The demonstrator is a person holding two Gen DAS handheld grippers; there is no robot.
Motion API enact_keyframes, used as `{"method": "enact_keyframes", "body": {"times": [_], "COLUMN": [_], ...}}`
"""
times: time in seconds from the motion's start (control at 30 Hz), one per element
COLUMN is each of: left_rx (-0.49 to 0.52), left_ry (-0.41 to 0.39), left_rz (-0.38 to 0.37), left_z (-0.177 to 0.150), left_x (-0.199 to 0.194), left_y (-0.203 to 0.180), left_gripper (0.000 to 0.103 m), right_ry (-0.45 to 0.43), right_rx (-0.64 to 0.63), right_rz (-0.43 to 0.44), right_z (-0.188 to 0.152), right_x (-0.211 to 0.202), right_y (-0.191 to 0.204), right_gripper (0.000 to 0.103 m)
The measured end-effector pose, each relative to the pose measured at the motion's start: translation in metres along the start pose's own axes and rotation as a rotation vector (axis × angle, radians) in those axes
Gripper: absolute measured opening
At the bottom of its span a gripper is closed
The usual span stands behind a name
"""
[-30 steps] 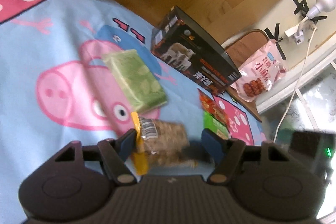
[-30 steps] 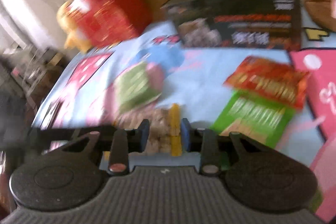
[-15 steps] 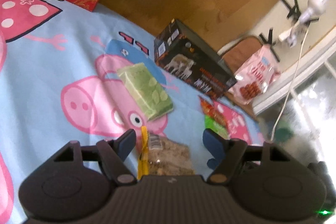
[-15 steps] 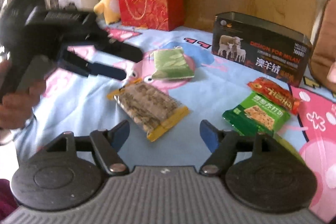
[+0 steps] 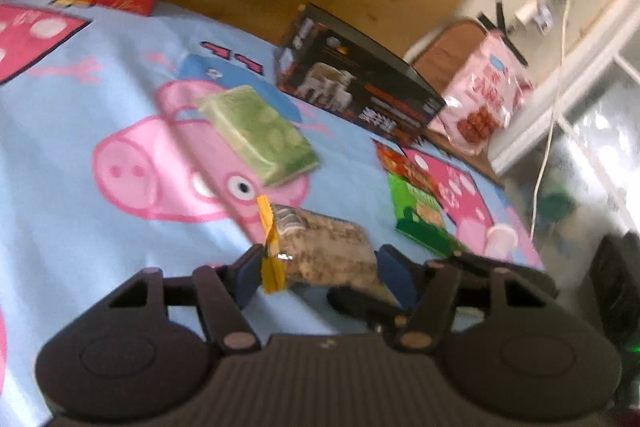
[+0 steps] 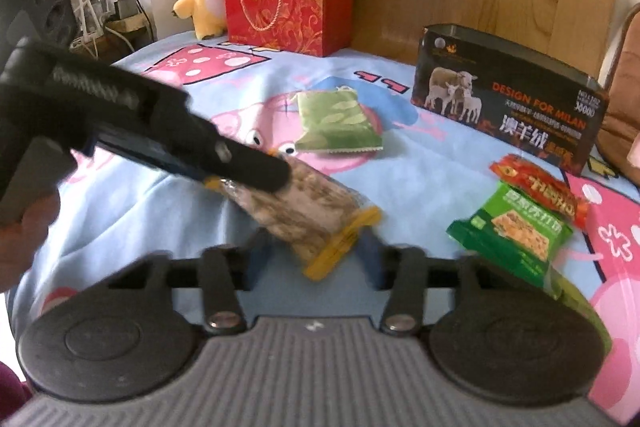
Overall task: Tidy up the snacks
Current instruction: 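Close the left tool on the clear nut bag and lift it, then carry the nut bag into the black tin box and open the left tool, then move the left tool back to the light green square packet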
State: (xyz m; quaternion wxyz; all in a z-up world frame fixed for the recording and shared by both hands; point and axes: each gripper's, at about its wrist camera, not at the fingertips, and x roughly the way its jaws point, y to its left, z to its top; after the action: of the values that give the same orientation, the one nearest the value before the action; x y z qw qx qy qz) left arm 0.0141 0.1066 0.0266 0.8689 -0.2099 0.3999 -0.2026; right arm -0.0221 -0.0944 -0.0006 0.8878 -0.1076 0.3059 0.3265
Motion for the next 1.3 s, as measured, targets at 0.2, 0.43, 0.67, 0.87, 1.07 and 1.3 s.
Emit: {"method": "enact_keyframes", "body": {"times": [0.2, 0.43, 0.67, 0.87, 1.07, 1.3], "left_rx": [0.027, 0.055, 0.156, 0.155, 0.112, 0.069], "left_ry": [0.047, 0.023, -0.068, -0.122, -0.093, -0.158], "left_rz": [-0.057, -0.109, -0.114, -0.056, 0.035, -0.029], "left_z": [-0.003, 0.026, 0.102, 0.16, 0.178, 0.158], "left_x": [0.012, 0.016, 0.032, 0.073, 0.123, 0.075], "left_y": [-0.017, -0.038, -0.075, -0.079, -0.063, -0.045], "left_gripper": [0.057, 0.054, 0.054, 0.054, 0.059, 0.072], "right_ry": [-0.015, -0.099, -0.243, -0.271, -0.178, -0.214], "right_rx": [0.058, 0.097, 0.08, 0.18, 0.184, 0.287], "right_rz": [-0.056, -0.117, -0.233, -0.249, -0.315, -0.261], "right_z": [-0.008, -0.002, 0.044, 0.097, 0.115, 0.083], "right_x": [-0.012, -0.031, -0.033, 0.001, 0.055, -0.002], "right_y": [-0.012, -0.028, -0.059, -0.116, -0.139, -0.151], "right_gripper": [0.027, 0.025, 0.025, 0.025, 0.035, 0.042]}}
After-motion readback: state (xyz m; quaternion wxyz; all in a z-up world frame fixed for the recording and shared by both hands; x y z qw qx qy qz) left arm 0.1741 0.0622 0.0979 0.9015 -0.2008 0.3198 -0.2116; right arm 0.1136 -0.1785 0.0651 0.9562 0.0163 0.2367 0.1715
